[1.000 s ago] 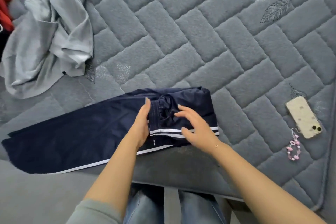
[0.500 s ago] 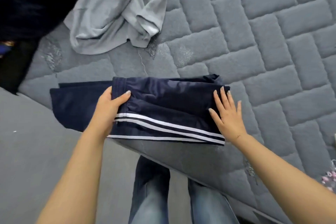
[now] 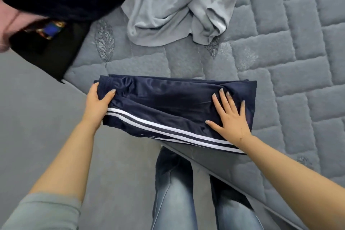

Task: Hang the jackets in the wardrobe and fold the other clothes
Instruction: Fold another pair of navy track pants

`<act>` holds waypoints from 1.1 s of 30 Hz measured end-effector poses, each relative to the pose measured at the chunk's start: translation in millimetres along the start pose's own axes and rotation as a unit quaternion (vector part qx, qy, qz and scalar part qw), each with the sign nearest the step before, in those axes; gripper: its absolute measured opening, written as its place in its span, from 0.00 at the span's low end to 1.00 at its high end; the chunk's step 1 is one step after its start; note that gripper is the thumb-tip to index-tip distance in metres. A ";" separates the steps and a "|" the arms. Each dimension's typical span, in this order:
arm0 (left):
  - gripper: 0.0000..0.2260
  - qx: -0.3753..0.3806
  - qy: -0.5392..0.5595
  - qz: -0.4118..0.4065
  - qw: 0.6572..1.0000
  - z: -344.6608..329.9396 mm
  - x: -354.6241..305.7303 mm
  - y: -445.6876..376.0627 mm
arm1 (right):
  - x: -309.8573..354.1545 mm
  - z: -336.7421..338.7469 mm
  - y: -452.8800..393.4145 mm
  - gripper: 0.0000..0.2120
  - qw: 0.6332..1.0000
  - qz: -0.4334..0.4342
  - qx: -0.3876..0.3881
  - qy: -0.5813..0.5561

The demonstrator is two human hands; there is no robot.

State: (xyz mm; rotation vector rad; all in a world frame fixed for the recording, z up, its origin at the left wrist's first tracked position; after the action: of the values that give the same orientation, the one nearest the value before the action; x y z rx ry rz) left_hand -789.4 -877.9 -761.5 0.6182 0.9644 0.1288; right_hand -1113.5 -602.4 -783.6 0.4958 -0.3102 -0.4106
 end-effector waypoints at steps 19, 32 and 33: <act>0.11 -0.065 0.259 0.354 0.896 -39.8 66.4 97.4 | -68.6 -34.3 77.8 0.25 0.725 -0.370 -0.106 -0.572; 0.20 -0.051 0.316 0.316 0.893 -70.4 25.9 98.0 | -69.2 -44.1 77.4 0.38 0.732 -0.304 0.030 -0.609; 0.18 -0.072 0.315 0.323 0.889 -74.3 28.7 95.4 | -67.3 -43.6 78.9 0.39 0.737 -0.292 0.040 -0.608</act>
State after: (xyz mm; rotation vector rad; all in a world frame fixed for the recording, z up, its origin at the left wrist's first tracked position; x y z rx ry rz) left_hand -816.7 -756.7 -761.1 0.7585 1.3216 1.0424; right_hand -1131.7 -491.6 -792.0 0.3312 -1.4765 -1.3447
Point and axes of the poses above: each hand's wrist, its own y-axis away from the middle knuckle, its own z-axis out of the back of the hand, x = y × z, the point moved 8 cm from there along -y, towards the middle knuckle
